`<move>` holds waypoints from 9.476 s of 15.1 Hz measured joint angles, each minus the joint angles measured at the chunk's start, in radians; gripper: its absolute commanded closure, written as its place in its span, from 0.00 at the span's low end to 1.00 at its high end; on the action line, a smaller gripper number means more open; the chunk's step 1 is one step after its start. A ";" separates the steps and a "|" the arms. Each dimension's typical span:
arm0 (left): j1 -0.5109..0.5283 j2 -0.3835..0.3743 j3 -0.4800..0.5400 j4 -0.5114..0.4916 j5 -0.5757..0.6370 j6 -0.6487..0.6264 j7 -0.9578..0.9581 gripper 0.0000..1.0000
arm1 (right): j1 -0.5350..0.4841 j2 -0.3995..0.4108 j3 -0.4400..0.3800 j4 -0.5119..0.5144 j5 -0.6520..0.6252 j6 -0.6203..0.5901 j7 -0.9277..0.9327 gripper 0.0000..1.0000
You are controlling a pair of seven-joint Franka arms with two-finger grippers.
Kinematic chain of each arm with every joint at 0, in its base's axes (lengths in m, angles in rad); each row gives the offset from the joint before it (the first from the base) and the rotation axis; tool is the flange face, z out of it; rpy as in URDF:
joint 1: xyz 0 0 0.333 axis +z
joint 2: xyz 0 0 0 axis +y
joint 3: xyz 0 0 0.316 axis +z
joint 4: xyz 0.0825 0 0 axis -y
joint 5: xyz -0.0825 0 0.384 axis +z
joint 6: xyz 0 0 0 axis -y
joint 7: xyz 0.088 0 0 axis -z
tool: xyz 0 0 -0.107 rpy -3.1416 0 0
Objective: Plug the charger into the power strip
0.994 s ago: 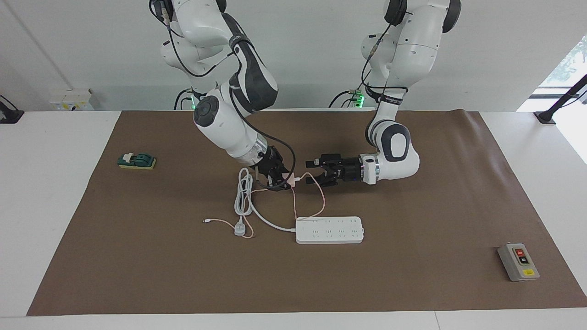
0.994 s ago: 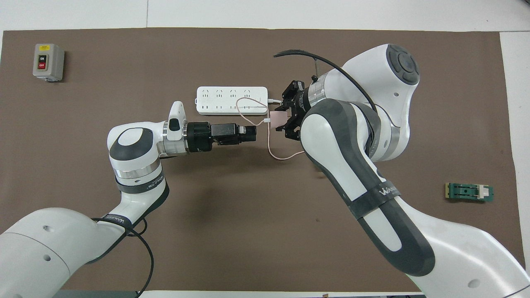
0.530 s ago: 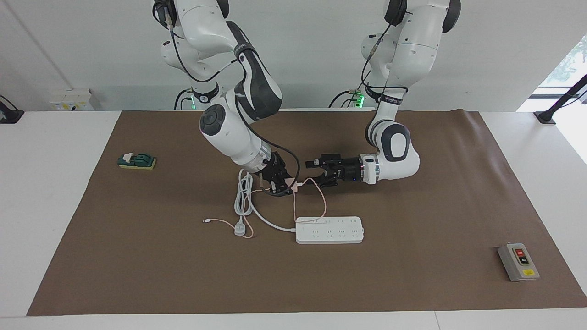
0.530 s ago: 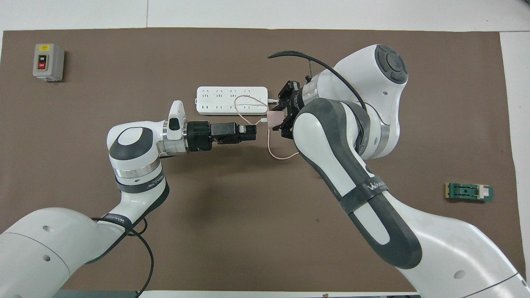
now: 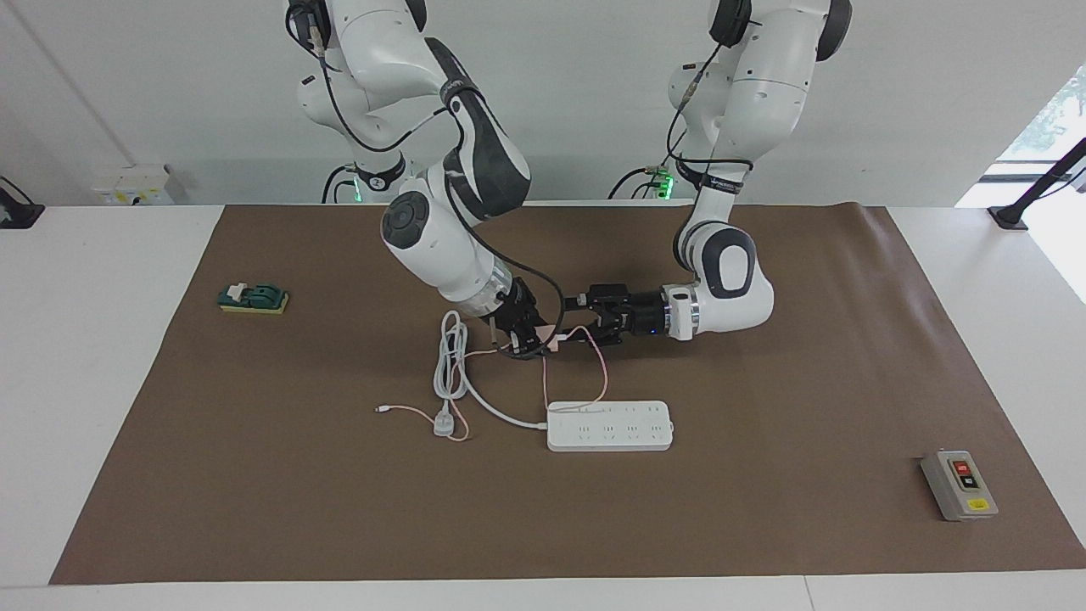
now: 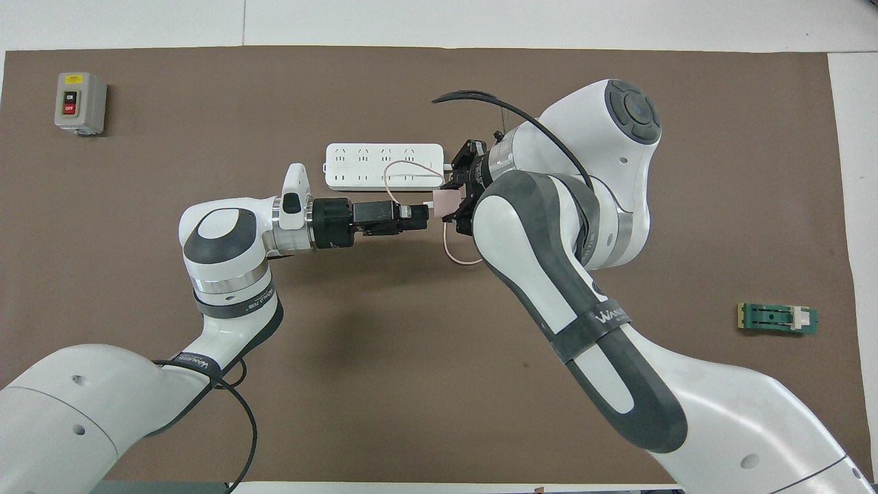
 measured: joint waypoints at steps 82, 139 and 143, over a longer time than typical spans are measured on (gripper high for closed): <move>0.031 -0.176 0.355 0.524 1.489 -0.489 -0.904 1.00 | -0.330 -0.399 -0.022 0.002 -0.667 -0.618 -1.489 0.00; -0.353 0.193 0.348 0.589 1.685 0.141 -2.709 1.00 | -0.348 -0.423 -0.122 0.004 -0.612 -0.639 -1.494 0.00; -0.354 0.195 0.348 0.589 1.686 0.144 -2.703 1.00 | -0.348 -0.423 -0.122 0.004 -0.612 -0.639 -1.494 0.00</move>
